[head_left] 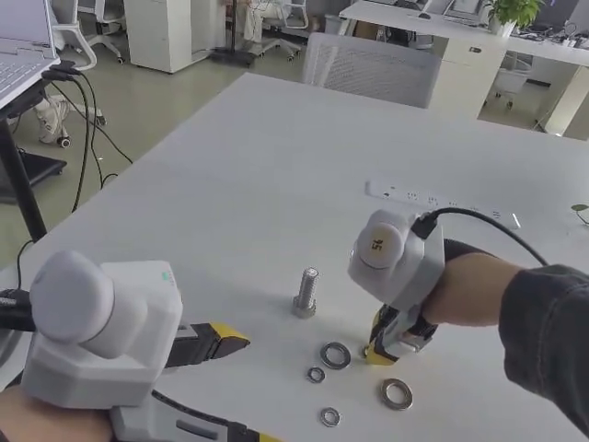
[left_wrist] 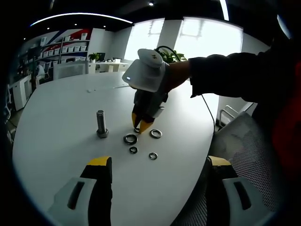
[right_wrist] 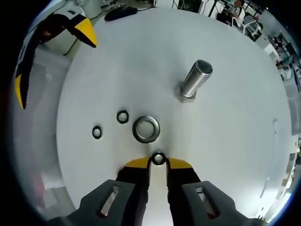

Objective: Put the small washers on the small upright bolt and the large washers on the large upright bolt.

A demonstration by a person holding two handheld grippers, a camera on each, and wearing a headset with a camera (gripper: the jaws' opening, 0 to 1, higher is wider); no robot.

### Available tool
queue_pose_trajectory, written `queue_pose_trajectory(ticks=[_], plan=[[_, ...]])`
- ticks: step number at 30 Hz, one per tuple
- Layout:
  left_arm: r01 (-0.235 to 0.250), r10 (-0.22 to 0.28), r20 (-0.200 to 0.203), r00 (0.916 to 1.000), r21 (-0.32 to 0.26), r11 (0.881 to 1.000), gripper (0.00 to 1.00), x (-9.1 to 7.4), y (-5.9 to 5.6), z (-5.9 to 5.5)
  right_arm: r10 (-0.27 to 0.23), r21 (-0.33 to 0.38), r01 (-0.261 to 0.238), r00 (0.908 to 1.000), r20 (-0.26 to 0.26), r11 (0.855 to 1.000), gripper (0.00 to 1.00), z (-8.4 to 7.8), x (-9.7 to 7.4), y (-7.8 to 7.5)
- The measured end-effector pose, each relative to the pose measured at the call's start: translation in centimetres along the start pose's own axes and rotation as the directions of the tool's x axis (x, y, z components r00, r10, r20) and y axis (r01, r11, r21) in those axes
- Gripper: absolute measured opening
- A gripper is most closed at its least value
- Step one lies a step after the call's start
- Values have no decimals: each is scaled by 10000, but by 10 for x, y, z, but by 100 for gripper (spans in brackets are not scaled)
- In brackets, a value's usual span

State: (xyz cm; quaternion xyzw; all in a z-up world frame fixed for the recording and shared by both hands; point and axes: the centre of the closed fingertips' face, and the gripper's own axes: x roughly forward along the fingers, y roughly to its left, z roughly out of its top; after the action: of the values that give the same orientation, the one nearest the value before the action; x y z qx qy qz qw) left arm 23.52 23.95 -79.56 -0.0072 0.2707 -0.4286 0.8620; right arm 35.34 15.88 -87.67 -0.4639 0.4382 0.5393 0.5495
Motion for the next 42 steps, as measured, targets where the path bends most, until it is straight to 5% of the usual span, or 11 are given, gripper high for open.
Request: queue_pose_trajectory(ticks=[23,42], plan=[[58,-58,-26,10000,110,9999,81,2,-1,2,-265,403,262,9996,60,9988,14,-13,-31,13],[140,-136,-131,9998,258,9996,81,7,-4,6,-679,1645,634,9974,220,9843,14,-62,-59,11]])
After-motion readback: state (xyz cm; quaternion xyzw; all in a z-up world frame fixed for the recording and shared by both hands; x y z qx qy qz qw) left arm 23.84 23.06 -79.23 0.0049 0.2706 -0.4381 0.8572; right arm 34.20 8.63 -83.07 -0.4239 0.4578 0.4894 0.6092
